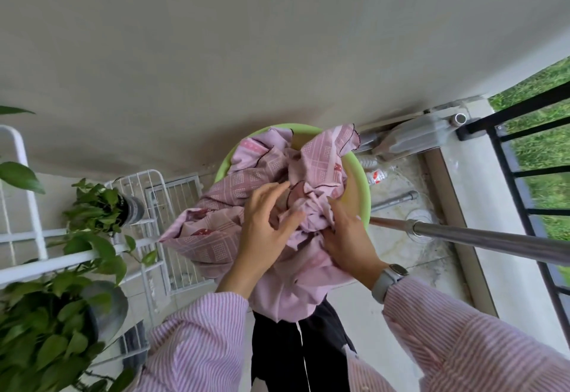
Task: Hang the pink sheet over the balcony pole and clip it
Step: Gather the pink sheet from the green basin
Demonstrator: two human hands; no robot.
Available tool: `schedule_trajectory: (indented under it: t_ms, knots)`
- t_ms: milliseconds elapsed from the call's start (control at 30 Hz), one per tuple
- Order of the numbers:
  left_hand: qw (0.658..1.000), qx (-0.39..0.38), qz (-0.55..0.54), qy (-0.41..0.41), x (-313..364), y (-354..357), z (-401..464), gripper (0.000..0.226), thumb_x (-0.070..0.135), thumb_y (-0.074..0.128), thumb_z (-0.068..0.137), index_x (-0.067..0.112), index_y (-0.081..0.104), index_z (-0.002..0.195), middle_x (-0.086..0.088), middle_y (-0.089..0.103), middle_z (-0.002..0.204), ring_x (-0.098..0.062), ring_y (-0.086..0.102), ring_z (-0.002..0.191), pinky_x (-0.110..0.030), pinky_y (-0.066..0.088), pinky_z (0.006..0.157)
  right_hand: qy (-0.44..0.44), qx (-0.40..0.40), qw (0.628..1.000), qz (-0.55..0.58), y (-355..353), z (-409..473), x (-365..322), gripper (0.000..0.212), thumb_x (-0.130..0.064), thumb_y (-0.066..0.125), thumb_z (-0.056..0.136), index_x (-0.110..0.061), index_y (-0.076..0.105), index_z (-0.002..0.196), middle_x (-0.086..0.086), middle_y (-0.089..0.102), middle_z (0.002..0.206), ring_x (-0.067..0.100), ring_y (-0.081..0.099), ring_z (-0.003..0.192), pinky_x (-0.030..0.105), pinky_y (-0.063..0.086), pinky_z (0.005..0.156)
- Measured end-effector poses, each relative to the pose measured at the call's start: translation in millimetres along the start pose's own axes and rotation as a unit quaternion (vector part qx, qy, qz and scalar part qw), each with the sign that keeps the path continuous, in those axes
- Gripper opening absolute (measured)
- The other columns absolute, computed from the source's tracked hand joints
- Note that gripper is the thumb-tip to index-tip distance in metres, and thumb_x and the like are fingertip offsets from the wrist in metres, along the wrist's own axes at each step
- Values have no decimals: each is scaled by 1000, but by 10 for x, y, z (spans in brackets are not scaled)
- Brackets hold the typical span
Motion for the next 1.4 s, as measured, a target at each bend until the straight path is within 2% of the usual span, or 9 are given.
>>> schedule_trajectory:
  t_ms: [167,300,467,667,833,967,1100,1233,1400]
  knots:
    - [981,-127,133,-68,-342,28,-62,102,85,45,55,38,12,140,8,14,151,-15,9,139,-40,14,113,-14,53,998,-10,-374,46,-5,53,-11,47,79,-10,38,131,19,55,119,39,54,101,40,43,72]
    - [988,-117,-79,-65,-39,271,-26,101,49,73,65,42,6,139,17,7,151,-1,10,138,-39,21,114,-24,42,999,1,-409,196,-74,65,-6,56,83,-12,26,140,12,41,140,30,46,119,26,33,87]
    - [997,-75,-24,-12,27,532,84,88,27,75,72,37,17,138,3,15,151,-15,21,138,-42,31,109,49,20,984,172,-429,302,9,24,-10,63,82,-3,54,104,9,59,100,22,55,92,23,41,76]
    - [998,-63,13,14,20,542,172,53,4,61,81,14,43,130,-3,41,133,-16,41,124,-31,38,102,27,-57,977,205,-279,394,-20,102,-56,68,66,-26,10,144,-10,22,149,8,19,138,30,20,112]
    - [996,-13,-62,-70,-27,534,43,73,18,73,73,28,30,131,2,46,133,-11,44,121,-29,40,99,36,62,983,168,-373,454,27,30,-23,65,81,-18,47,104,2,58,96,19,55,91,37,45,84]
    - [998,-35,-11,-43,70,531,1,106,46,79,58,29,12,139,1,34,141,-16,32,130,-39,32,106,47,90,970,222,-645,352,4,38,-11,60,86,-4,42,118,3,54,111,14,52,104,29,41,92]
    - [997,-22,-71,20,583,346,133,80,45,76,60,41,27,123,17,41,126,9,33,121,-22,33,102,22,104,967,232,-1054,252,-307,19,-7,58,86,-15,49,101,-10,55,95,-7,54,87,19,42,80]
    - [996,1,6,84,1090,-32,288,88,58,65,61,28,25,134,-5,29,144,4,11,133,-26,23,108,-18,141,960,239,-1602,123,-858,14,-11,57,87,-10,47,98,-5,57,86,-6,55,74,13,44,69]
    - [989,-39,-41,135,2286,-685,315,50,21,63,83,15,36,125,-4,61,108,-29,59,101,-36,48,82,-106,226,941,229,-2522,-236,-1926,12,-9,53,90,-13,44,98,-13,53,82,-20,52,66,2,39,61]
Point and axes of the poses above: each hand's wrist, its own z-axis towards the middle knuckle, its own y-axis out of the palm, x = y × z, the point moved 6 cm from there along z, towards the middle knuckle
